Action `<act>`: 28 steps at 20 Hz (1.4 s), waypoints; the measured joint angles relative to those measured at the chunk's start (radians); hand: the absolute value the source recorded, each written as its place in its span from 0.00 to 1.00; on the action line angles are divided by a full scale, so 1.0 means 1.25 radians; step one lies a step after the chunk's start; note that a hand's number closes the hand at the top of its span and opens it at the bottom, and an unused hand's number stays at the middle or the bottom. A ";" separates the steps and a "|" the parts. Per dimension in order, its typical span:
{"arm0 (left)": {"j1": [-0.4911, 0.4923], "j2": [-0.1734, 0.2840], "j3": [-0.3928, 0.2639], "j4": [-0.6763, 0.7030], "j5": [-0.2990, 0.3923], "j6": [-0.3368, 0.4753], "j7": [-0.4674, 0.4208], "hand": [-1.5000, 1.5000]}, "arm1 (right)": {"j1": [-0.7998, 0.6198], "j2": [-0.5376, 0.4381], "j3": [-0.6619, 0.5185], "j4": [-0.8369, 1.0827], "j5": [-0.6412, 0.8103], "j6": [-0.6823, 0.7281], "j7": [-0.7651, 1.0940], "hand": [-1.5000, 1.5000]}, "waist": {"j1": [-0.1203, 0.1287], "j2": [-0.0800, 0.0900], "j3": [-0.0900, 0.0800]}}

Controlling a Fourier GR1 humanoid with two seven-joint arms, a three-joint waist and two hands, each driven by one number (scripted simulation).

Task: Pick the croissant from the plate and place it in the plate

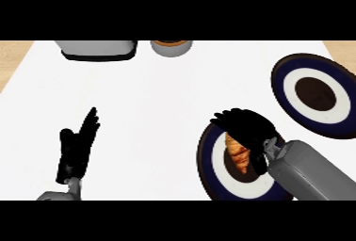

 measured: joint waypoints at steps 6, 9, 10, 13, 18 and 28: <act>-0.007 -0.004 0.021 0.004 -0.006 -0.019 -0.006 0.50 | 0.021 0.049 -0.024 0.036 0.085 0.021 -0.034 0.00 | 0.000 0.000 0.000; -0.010 -0.006 0.030 0.003 -0.006 -0.028 0.002 0.50 | 0.027 0.067 -0.037 0.063 0.121 0.022 -0.061 0.00 | 0.000 0.000 0.000; -0.005 -0.009 0.032 0.001 -0.009 -0.029 -0.003 0.50 | 0.031 0.070 -0.047 0.065 0.134 0.028 -0.069 0.00 | 0.000 0.000 0.000; -0.013 -0.019 0.032 0.001 -0.022 -0.025 0.008 0.50 | 0.036 0.088 -0.067 0.074 0.158 0.044 -0.084 0.00 | -0.001 0.000 0.000; -0.007 -0.033 0.035 0.004 -0.040 -0.025 -0.003 0.50 | 0.046 0.116 -0.095 0.125 0.216 0.027 -0.129 0.00 | -0.001 0.000 0.000; -0.005 -0.038 0.058 -0.007 -0.041 -0.049 0.010 0.50 | 0.041 0.135 -0.114 0.167 0.323 -0.017 -0.233 1.00 | 0.001 -0.003 -0.001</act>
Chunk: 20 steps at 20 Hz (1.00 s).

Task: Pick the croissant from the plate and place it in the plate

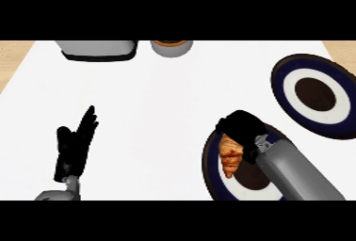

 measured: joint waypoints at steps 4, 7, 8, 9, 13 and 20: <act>-0.008 -0.009 -0.003 -0.012 -0.015 0.006 0.020 0.50 | -0.012 0.012 -0.012 0.040 0.043 -0.051 -0.052 1.00 | 0.000 0.000 0.000; -0.006 -0.008 0.006 -0.004 -0.012 -0.002 0.009 0.50 | -0.001 0.015 -0.027 0.035 0.072 -0.095 -0.063 1.00 | -0.001 0.000 0.000; -0.011 -0.011 0.003 -0.009 -0.017 0.003 0.022 0.50 | 0.001 0.013 -0.035 0.032 0.079 -0.118 -0.063 1.00 | -0.001 0.001 0.000; -0.013 -0.012 0.005 0.002 -0.019 0.003 0.016 0.50 | -0.003 0.019 -0.041 0.020 0.085 -0.128 -0.051 1.00 | -0.002 0.001 0.001; 0.002 -0.012 0.008 0.002 -0.019 0.004 0.002 0.50 | 0.044 -0.017 -0.116 -0.023 0.050 -0.251 -0.097 1.00 | -0.009 0.001 0.001; 0.009 -0.007 0.020 0.003 -0.008 -0.004 -0.008 0.50 | 0.179 -0.074 -0.276 -0.114 -0.100 -0.458 -0.255 1.00 | -0.020 0.001 0.002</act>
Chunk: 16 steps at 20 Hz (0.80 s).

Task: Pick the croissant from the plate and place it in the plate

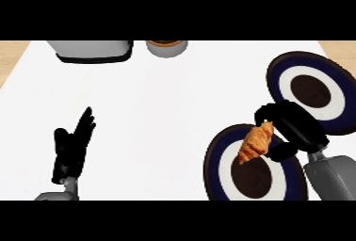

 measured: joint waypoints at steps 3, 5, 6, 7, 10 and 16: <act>0.013 0.001 0.001 -0.005 0.000 -0.002 -0.008 0.50 | 0.048 -0.012 -0.064 -0.064 -0.077 -0.029 -0.049 1.00 | -0.001 -0.001 0.000; 0.006 0.011 0.013 0.005 0.008 -0.011 -0.009 0.50 | 0.061 -0.009 -0.110 -0.105 -0.122 -0.052 -0.057 1.00 | -0.002 -0.001 0.000; 0.008 0.014 0.016 0.005 0.011 -0.015 -0.011 0.50 | 0.071 -0.011 -0.135 -0.131 -0.144 -0.059 -0.059 1.00 | -0.003 -0.002 -0.001; 0.001 0.011 0.014 0.007 0.008 -0.011 -0.007 0.50 | 0.072 -0.012 -0.161 -0.144 -0.167 -0.064 -0.059 1.00 | -0.002 -0.001 -0.001; 0.013 -0.003 -0.003 -0.004 -0.005 -0.004 -0.006 0.50 | 0.093 -0.018 -0.229 -0.180 -0.218 -0.067 -0.052 1.00 | 0.003 -0.001 -0.001; -0.008 -0.007 -0.002 -0.013 -0.010 -0.006 0.019 0.50 | 0.038 -0.040 -0.322 -0.122 -0.264 -0.041 -0.010 1.00 | 0.014 0.001 -0.001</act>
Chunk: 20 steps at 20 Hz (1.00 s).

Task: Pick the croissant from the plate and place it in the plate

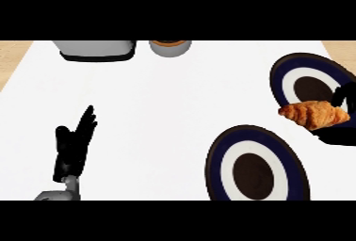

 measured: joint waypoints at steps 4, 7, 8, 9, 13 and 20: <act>0.006 -0.014 -0.011 0.009 -0.013 0.003 -0.017 0.50 | -0.062 -0.031 -0.048 0.121 -0.016 -0.001 -0.030 1.00 | 0.005 0.001 0.000; -0.013 -0.002 0.003 0.014 -0.006 -0.008 -0.008 0.50 | -0.132 -0.052 -0.053 0.227 0.004 -0.008 -0.035 1.00 | 0.008 0.002 0.000; -0.016 -0.005 0.003 0.026 -0.007 -0.008 -0.016 0.50 | -0.155 -0.052 -0.052 0.277 0.015 -0.024 -0.047 1.00 | 0.010 0.003 0.000; -0.024 -0.005 0.008 0.038 -0.007 -0.008 -0.021 0.50 | -0.163 -0.054 -0.053 0.310 0.021 -0.035 -0.065 1.00 | 0.010 0.003 0.000; -0.026 -0.004 0.006 0.037 -0.010 -0.014 -0.015 0.50 | -0.238 -0.082 -0.057 0.477 0.053 -0.067 -0.110 1.00 | 0.014 0.004 0.000; -0.035 -0.004 0.008 0.028 -0.006 -0.021 -0.010 0.50 | -0.351 -0.137 -0.026 0.728 0.114 -0.008 -0.140 1.00 | 0.028 0.009 0.001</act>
